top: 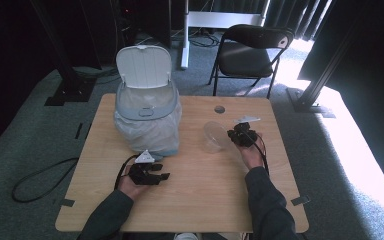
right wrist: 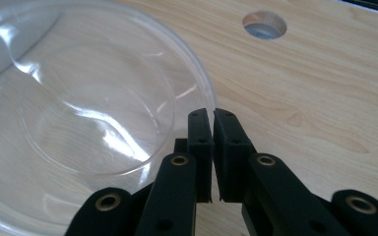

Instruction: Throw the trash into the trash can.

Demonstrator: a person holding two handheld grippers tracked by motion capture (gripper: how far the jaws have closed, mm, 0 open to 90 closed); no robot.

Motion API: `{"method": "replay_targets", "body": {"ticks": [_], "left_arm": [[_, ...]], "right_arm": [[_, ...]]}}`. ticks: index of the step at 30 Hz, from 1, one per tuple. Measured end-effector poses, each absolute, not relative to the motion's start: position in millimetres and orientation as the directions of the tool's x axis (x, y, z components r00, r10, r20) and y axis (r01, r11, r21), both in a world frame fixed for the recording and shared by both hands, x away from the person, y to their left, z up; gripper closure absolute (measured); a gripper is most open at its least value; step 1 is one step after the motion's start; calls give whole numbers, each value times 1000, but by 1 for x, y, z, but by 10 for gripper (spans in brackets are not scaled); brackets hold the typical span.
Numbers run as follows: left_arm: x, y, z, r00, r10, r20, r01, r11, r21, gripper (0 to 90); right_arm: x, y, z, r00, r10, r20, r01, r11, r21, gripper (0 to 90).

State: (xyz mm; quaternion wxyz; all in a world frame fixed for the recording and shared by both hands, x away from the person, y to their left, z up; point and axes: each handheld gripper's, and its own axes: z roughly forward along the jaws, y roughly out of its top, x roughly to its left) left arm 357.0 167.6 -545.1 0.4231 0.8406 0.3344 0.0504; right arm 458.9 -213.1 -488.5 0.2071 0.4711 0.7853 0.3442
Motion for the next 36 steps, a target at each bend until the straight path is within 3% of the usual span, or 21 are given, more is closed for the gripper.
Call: {"method": "replay_targets", "body": {"ticks": [26,36], "left_arm": [[357,168,-545,772,605,-198,519,-419,745,450],[357,167,-545,772,606,-194,517,-421,745,450]], "right_arm": [[460,-223,-498,-434,901,16,635,293,715,851],[440,-225,-448,-409,910,64,508,169,844,634]]}}
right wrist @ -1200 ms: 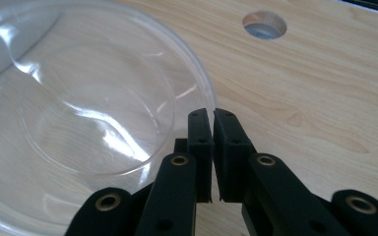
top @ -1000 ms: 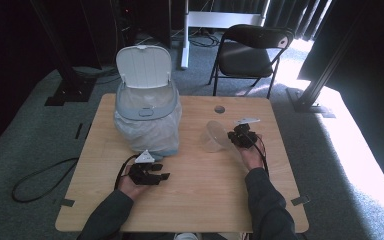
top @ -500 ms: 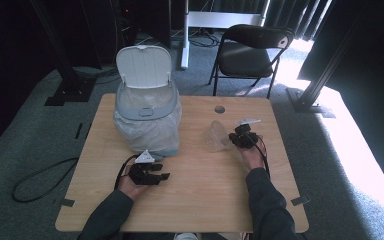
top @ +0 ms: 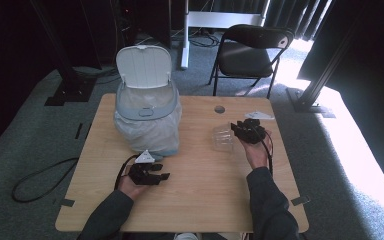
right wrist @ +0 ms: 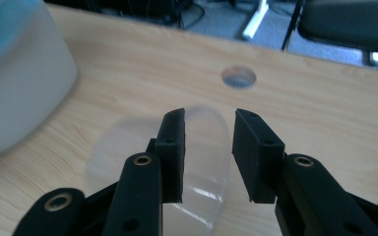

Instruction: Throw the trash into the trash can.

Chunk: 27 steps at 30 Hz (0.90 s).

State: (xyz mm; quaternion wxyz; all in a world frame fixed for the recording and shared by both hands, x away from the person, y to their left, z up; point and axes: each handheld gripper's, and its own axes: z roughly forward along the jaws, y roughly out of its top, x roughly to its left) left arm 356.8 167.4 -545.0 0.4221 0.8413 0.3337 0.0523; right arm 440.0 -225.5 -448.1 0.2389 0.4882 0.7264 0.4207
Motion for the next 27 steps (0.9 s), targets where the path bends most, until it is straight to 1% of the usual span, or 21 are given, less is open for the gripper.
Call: {"method": "replay_targets", "body": {"ticks": [1,3,4,6,7,9,11,12,14,16,22,27], "left_arm": [[357,167,-545,772,606,-194,517,-421,745,450],[357,167,-545,772,606,-194,517,-421,745,449],[357,167,-545,772,605,-194,517,-421,745,450],[357,167,-545,772,605,-194,518,-421,745,449],[357,167,-545,772,605,-194,518,-421,745,449],[357,167,-545,774,604,-192,515,-423,745,449],[357,167,-545,773,604,-194,517,-422,745,449],[357,167,-545,773,604,-195,517,-422,745,449],[357,167,-545,773,605,-193,517,-422,745,449],[357,167,-545,773,604,-194,517,-422,745,449],[357,167,-545,773,604,-195,517,-421,745,449],[357,167,-545,774,604,-192,515,-424,745,449]], "right_arm": [[440,-225,-448,-409,910,64,508,169,844,634],[438,-220,-441,-431,898,86,495,155,855,595],[437,-214,-440,-439,895,79,497,168,851,583],[438,-205,-443,-435,900,23,519,230,823,590],[438,-205,-443,-435,900,23,519,230,823,590],[441,-201,-450,-439,898,15,548,254,797,641],[441,-201,-451,-442,897,24,551,250,796,653],[441,-202,-450,-433,901,38,565,238,790,707],[442,-201,-450,-433,900,42,570,238,786,713],[443,-201,-448,-441,895,57,579,235,780,760],[445,-203,-447,-450,890,72,594,238,768,796],[445,-202,-452,-456,889,45,609,275,744,828]]}}
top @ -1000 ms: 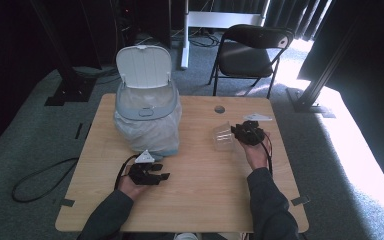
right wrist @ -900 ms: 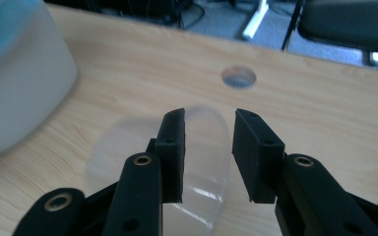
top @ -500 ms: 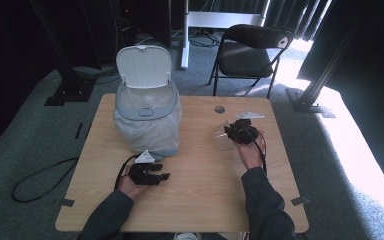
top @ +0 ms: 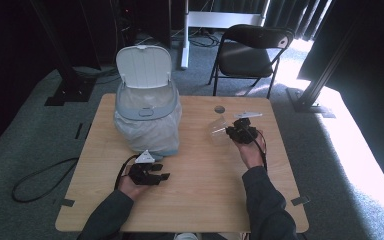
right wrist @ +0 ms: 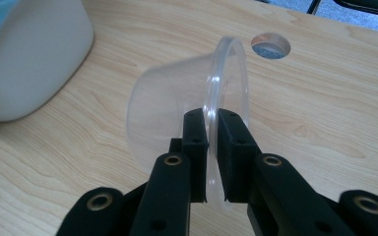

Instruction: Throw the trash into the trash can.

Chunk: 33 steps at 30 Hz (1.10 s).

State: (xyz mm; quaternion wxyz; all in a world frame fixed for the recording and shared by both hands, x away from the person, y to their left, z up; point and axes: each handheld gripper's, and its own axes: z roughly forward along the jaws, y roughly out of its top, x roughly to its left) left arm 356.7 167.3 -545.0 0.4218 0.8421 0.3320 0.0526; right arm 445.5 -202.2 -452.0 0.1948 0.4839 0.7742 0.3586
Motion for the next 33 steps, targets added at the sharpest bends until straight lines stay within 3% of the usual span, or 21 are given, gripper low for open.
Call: {"method": "replay_targets", "body": {"ticks": [33], "left_arm": [[357,167,-545,774,604,-190,514,-424,745,449]], "right_arm": [[451,-191,-432,-494,869,-24,512,313,800,841]]}}
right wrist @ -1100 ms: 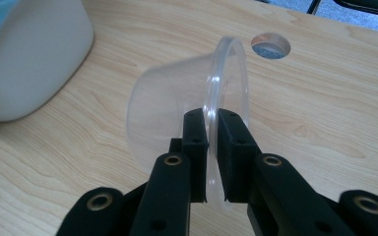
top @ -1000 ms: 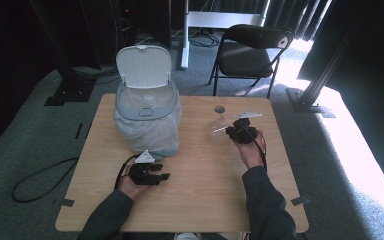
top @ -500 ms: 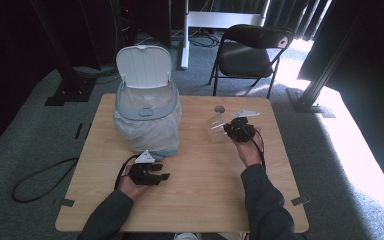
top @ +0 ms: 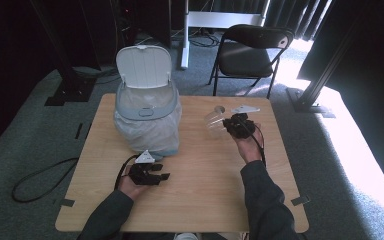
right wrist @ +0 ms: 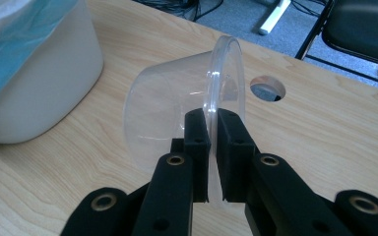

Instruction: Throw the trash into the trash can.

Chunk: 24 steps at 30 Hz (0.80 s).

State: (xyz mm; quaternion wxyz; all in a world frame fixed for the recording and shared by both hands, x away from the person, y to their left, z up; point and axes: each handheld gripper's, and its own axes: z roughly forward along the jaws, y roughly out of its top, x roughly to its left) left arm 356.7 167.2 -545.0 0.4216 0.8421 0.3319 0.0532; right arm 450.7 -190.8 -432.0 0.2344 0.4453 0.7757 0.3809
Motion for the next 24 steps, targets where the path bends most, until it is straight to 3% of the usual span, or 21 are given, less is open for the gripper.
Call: {"method": "replay_targets", "body": {"ticks": [24], "left_arm": [[357,167,-545,775,603,-192,515,-424,745,449]], "right_arm": [[458,-190,-404,-513,858,-22,449,290,845,841]]}}
